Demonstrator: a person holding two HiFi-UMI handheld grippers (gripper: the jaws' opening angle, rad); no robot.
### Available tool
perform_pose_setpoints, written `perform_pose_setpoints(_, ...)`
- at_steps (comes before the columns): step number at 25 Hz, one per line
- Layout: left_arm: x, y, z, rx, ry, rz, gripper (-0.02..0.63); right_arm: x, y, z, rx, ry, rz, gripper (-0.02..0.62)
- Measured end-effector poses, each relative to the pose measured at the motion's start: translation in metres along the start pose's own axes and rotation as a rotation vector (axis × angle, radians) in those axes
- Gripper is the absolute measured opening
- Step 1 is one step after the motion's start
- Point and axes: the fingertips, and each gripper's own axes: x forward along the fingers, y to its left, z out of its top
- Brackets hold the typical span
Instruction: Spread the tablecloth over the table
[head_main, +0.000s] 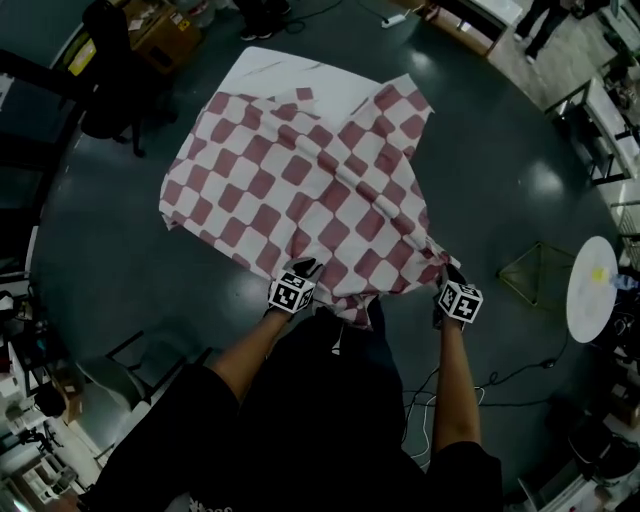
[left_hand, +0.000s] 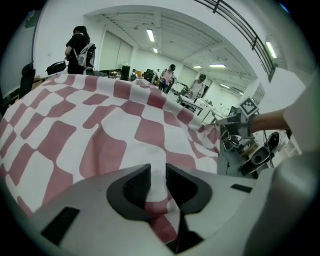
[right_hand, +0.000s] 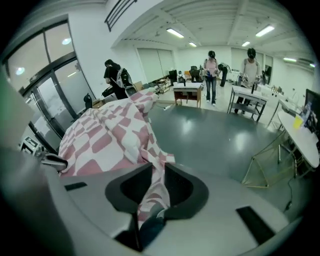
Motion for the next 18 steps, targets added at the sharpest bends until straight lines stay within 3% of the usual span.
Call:
perform_pose_setpoints(2, -0.004, -0.007, 0.0, 0.03, -0.02, -0.03, 0.087, -0.008, 0.026, 0.011, -0.038, -0.04, 0.0, 0.146)
perform_pose_setpoints(11, 0.004, -0.023, 0.045, 0.031, -0.112, -0.065, 0.087, -0.022, 0.117, 0.049, -0.144, -0.111, 0.138, 0.156)
perform_pose_setpoints(18, 0.041, -0.022, 0.099, -0.036, -0.137, 0.035, 0.089, 0.046, 0.108, 0.132, -0.28, -0.084, 0.284, 0.156)
